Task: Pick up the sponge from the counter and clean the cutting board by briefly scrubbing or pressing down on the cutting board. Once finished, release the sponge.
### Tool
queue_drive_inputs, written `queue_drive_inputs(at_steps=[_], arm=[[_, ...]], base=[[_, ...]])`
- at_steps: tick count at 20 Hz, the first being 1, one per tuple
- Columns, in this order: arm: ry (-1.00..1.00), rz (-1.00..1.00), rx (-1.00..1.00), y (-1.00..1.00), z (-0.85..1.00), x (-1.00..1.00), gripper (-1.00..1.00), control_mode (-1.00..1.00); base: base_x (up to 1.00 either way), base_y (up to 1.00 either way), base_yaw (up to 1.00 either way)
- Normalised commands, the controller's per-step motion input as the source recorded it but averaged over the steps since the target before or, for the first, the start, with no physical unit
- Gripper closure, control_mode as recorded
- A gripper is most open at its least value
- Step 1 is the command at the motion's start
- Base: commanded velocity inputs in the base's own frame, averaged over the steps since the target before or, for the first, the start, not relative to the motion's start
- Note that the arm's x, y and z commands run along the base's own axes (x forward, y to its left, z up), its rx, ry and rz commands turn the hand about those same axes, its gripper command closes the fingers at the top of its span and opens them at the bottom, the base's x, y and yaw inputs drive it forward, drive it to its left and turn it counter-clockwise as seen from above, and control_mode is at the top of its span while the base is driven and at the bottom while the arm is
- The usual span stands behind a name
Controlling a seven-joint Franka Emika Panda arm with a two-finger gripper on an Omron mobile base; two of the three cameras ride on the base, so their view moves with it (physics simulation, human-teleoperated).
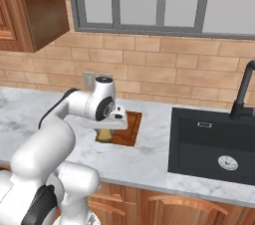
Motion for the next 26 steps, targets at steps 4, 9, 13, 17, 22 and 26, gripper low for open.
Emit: queue_drive_inputs(at_steps=[4,9,13,17,22,26], arm=[[0.0,0.0,0.0,0.0,0.0,0.0,1.0,1.0],[0.0,0.28,0.08,-0.17,-0.01,0.66,1.0,-1.0],[0.01,0.52,0.0,-0.19,-0.06,0.58,1.0,-1.0],[0.09,0.49,-0.08,-0.1,-0.08,0.24,1.0,-1.0],[0.16,0.43,-0.06,-0.27,-0.35,0.23,1.0,-1.0],[0.0,0.24,0.0,-0.14,-0.33,0.15,1.0,-1.0]], base=[[0.65,-0.38,0.02],[0.16,-0.05,0.03],[0.0,0.0,0.0],[0.0,0.0,0.0],[0.0,0.0,0.0],[0.0,0.0,0.0]])
